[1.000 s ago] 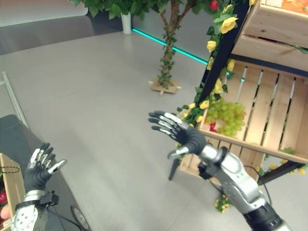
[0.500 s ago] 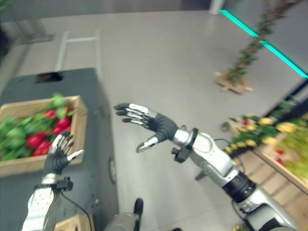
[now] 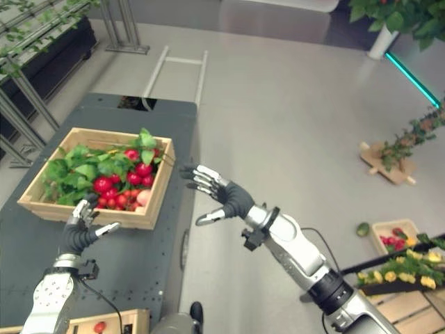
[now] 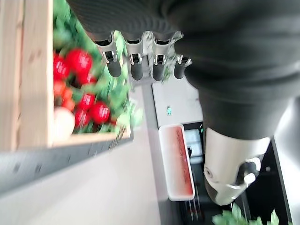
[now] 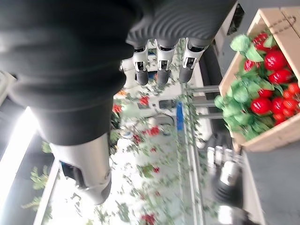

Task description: Pick up the fruits from the basket on one side to the basket on the other side

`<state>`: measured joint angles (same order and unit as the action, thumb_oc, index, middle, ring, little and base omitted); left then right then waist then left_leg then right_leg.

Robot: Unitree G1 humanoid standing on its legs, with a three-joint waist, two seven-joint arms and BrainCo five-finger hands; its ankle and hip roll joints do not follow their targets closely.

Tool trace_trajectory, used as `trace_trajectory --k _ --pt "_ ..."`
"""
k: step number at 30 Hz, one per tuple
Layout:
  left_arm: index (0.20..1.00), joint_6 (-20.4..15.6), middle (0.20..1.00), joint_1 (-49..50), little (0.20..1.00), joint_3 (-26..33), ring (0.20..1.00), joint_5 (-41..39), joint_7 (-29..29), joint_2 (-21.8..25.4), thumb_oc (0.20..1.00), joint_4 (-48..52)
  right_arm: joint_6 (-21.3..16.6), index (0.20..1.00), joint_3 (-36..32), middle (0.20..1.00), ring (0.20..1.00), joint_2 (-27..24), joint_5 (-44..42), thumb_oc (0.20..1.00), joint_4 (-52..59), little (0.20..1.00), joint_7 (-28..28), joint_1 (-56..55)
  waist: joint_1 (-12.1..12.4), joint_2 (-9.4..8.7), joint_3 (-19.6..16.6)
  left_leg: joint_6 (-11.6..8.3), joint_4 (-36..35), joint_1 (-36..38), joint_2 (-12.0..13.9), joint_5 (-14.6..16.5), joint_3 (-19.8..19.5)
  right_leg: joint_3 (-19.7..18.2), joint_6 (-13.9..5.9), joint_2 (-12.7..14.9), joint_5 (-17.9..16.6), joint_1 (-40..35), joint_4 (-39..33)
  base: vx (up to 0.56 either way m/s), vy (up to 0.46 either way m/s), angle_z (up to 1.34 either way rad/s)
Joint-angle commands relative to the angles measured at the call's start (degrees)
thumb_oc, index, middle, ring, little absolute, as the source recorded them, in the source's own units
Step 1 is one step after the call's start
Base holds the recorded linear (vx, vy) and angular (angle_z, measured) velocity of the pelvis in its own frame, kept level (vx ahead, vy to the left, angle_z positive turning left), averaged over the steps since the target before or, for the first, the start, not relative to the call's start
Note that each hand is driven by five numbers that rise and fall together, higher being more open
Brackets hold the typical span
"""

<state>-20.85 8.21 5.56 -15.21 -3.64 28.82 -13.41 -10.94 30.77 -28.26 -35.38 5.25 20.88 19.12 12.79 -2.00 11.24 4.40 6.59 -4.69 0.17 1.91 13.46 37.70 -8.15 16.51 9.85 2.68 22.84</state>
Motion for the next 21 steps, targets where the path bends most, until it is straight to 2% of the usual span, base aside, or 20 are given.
trace_trajectory --k 1,2,3,4,5,6,8,11,13,14,16,17,18,19,20,21 --pt "1.0 -4.47 1.0 -2.29 1.0 -1.27 1.0 0.61 -0.46 2.2 1.0 2.46 -3.39 1.0 -3.57 1.0 1.0 -2.29 -0.42 1.0 1.45 1.0 0.98 -0.83 0.09 0.14 -2.79 -5.55 -0.44 -1.48 -1.83 0.79 -6.27 -12.15 -0.45 -2.03 -6.13 3.5 -11.03 0.03 -0.086 1.28" --pt "1.0 -4.47 1.0 -2.3 1.0 -1.28 1.0 0.62 -0.46 2.19 1.0 2.46 -3.39 1.0 -3.58 1.0 1.0 -2.29 -0.42 1.0 1.45 1.0 0.98 -0.84 0.11 0.14 -2.86 -5.55 -0.45 -1.55 -1.82 0.77 -6.25 -12.16 -0.44 -2.04 -6.16 3.56 -11.07 0.16 -0.202 1.81" --pt "1.0 -4.54 1.0 -3.27 1.0 -2.25 1.0 -1.32 0.5 1.59 1.0 1.81 -3.01 1.0 -5.03 1.0 1.0 -3.82 -0.57 1.0 1.84 1.0 0.91 -2.84 -1.2 0.17 -2.65 -6.01 0.14 -2.16 -3.02 0.82 -11.67 -23.22 -1.53 -2.46 -6.77 3.24 -13.17 0.09 -0.221 1.39" --pt "1.0 -4.59 1.0 -3.26 1.0 -2.33 1.0 -1.74 0.92 1.13 1.0 2.04 -2.96 1.0 -5.48 1.0 1.0 -3.82 -0.7 1.0 1.86 1.0 1.03 -3.37 -1.0 0.08 -2.81 -6.09 -0.1 -2.69 -3.4 0.52 -13.37 -24.04 -1.56 -2.23 -7.5 3.1 -14.0 0.12 -0.321 1.88" --pt "1.0 -4.54 1.0 -3.18 1.0 -2.24 1.0 -1.92 1.27 0.64 1.0 2.16 -2.91 1.0 -5.73 1.0 1.0 -4.07 -0.8 1.0 1.89 1.0 1.26 -3.7 -0.89 -0.21 -2.94 -6.48 -0.2 -3.11 -3.67 0.36 -15.06 -23.2 -1.65 -1.99 -8.07 2.29 -15.59 0.03 -0.168 1.57" --pt "1.0 -4.54 1.0 -3.17 1.0 -2.23 1.0 -1.92 1.27 0.64 1.0 2.16 -2.91 1.0 -5.73 1.0 1.0 -4.07 -0.8 1.0 1.89 1.0 1.27 -3.7 -0.95 -0.2 -2.93 -6.48 -0.19 -3.1 -3.67 0.36 -15.11 -23.14 -1.65 -1.99 -8.08 2.23 -15.63 0.1 -0.32 1.56" --pt "1.0 -4.34 1.0 -2.87 1.0 -1.87 1.0 -3.03 1.99 -1.3 1.0 2.52 -2.21 1.0 -5.7 1.0 1.0 -3.77 -1.23 1.0 1.29 1.0 1.62 -2.99 0.52 -0.54 -2.85 -8.08 -0.45 -3.62 -2.82 -0.26 -18.88 -20.08 -1.18 -2.0 -7.96 1.09 -16.44 0.12 -0.415 1.11" --pt "1.0 -4.06 1.0 -2.47 1.0 -1.35 1.0 -4.39 2.11 -2.08 1.0 2.29 -1.83 1.0 -3.8 1.0 1.0 -4.39 -0.92 1.0 0.24 1.0 1.86 0.88 2.17 -0.13 -1.9 -11.44 -1.56 -4.16 1.09 -2.48 -21.25 -15.9 -0.27 -4.75 -7.36 -0.44 -18.69 0.03 -0.47 0.76" --pt "1.0 -3.86 1.0 -2.4 1.0 -1.86 1.0 -4.91 2.55 -2.4 1.0 2.99 -1.5 1.0 -1.92 1.0 1.0 -5.65 -2.59 1.0 0.18 1.0 2.11 4.77 3.02 0.49 -1.53 -13.9 -3.37 -4.96 5.08 -5.61 -21.37 -12.97 0.45 -7.53 -7.21 -1.69 -21.41 -0.02 -0.47 0.42" --pt "1.0 -3.77 1.0 -2.66 1.0 -2.5 1.0 -5.47 2.76 -2.61 1.0 2.93 -1.59 1.0 -0.58 1.0 1.0 -6.73 -2.49 1.0 -0.31 1.0 2.12 7.06 3.3 1.02 -1.45 -15.19 -4.68 -5.62 7.43 -7.88 -20.67 -11.55 0.65 -8.79 -7.12 -2.23 -23.07 -0.06 -0.382 0.55" --pt "1.0 -3.67 1.0 -3.0 1.0 -3.71 1.0 -5.7 2.92 -3.63 1.0 2.4 -1.66 1.0 0.63 1.0 1.0 -8.06 -2.46 1.0 -1.34 1.0 1.62 9.47 3.01 1.67 -1.58 -16.2 -6.07 -6.67 9.84 -10.36 -17.43 -9.84 0.91 -10.0 -7.06 -3.38 -25.81 -0.07 -0.264 0.62" --pt "1.0 -3.55 1.0 -3.25 1.0 -4.25 1.0 -5.68 2.77 -3.96 1.0 1.98 -1.75 1.0 1.39 1.0 1.0 -8.94 -2.7 1.0 -1.68 1.0 1.47 10.66 2.65 1.76 -1.81 -16.49 -6.71 -7.44 10.83 -12.24 -14.4 -8.61 1.27 -10.6 -7.46 -3.8 -27.1 -0.06 -0.218 0.51" --pt "1.0 -3.42 1.0 -3.44 1.0 -4.62 1.0 -5.97 2.84 -4.19 1.0 1.29 -1.89 1.0 1.77 1.0 1.0 -9.39 -2.65 1.0 -2.18 1.0 1.18 10.8 2.34 1.86 -1.81 -16.87 -6.97 -8.0 12.41 -14.05 -9.75 -7.05 1.07 -10.51 -7.27 -4.13 -27.81 -0.04 -0.139 0.56" --pt "1.0 -3.43 1.0 -3.46 1.0 -4.61 1.0 -5.97 2.84 -4.21 1.0 1.27 -1.91 1.0 1.8 1.0 1.0 -9.4 -2.65 1.0 -2.2 1.0 1.18 10.83 2.37 1.86 -1.8 -16.88 -7.06 -7.94 12.43 -14.1 -9.69 -7.11 1.08 -10.51 -7.26 -4.11 -27.8 -0.06 -0.207 0.77" --pt "1.0 -3.05 1.0 -2.71 1.0 -4.63 1.0 -7.07 3.6 -4.8 1.0 1.34 -2.2 1.0 2.35 1.0 1.0 -9.47 -2.44 1.0 -3.42 1.0 0.71 11.32 2.18 1.46 -2.52 -16.81 -4.88 -7.32 14.71 -12.89 -0.88 -4.09 0.65 -8.91 -6.79 -3.93 -27.84 -0.09 -0.214 0.75" --pt "1.0 -3.08 1.0 -2.4 1.0 -4.56 1.0 -7.06 3.91 -4.83 1.0 1.48 -2.25 1.0 2.53 1.0 1.0 -9.68 -2.14 1.0 -3.52 1.0 0.74 11.67 2.32 1.39 -2.81 -16.57 -3.75 -6.74 14.77 -11.98 1.2 -2.83 0.83 -8.31 -7.23 -3.66 -27.84 -0.16 -0.284 0.71"
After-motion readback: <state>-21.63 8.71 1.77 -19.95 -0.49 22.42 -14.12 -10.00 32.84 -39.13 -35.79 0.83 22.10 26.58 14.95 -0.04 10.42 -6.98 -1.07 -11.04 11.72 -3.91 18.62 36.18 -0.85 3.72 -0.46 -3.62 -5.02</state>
